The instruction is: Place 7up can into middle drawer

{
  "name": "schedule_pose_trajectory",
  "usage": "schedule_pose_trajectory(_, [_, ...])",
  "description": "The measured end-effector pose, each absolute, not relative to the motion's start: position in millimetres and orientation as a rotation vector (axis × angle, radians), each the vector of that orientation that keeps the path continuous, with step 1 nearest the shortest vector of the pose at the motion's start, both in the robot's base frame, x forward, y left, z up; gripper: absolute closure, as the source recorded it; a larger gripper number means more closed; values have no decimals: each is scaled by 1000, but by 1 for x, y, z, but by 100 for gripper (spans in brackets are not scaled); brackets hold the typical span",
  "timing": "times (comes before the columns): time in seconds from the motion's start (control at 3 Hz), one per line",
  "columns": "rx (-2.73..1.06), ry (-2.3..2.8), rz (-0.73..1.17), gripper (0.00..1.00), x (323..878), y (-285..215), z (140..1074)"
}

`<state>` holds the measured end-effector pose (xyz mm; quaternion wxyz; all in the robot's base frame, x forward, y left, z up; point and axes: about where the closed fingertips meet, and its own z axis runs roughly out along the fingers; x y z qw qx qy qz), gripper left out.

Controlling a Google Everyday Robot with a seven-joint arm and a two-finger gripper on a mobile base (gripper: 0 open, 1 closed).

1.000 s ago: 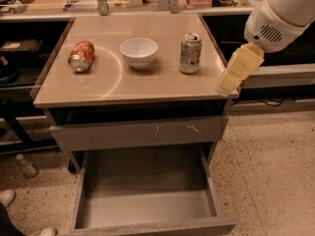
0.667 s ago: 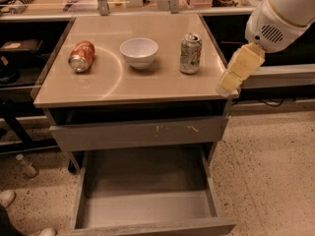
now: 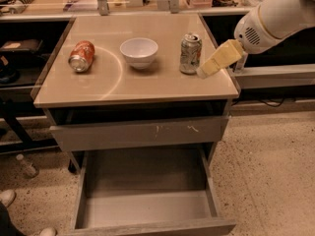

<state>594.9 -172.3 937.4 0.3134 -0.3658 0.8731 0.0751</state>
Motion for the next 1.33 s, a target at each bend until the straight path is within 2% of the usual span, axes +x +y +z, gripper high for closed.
schedule_pose_trajectory(0.67, [-740, 2231, 345, 0, 671, -159, 916])
schedule_pose_trajectory(1.33, [-693, 2188, 360, 0, 684, -149, 908])
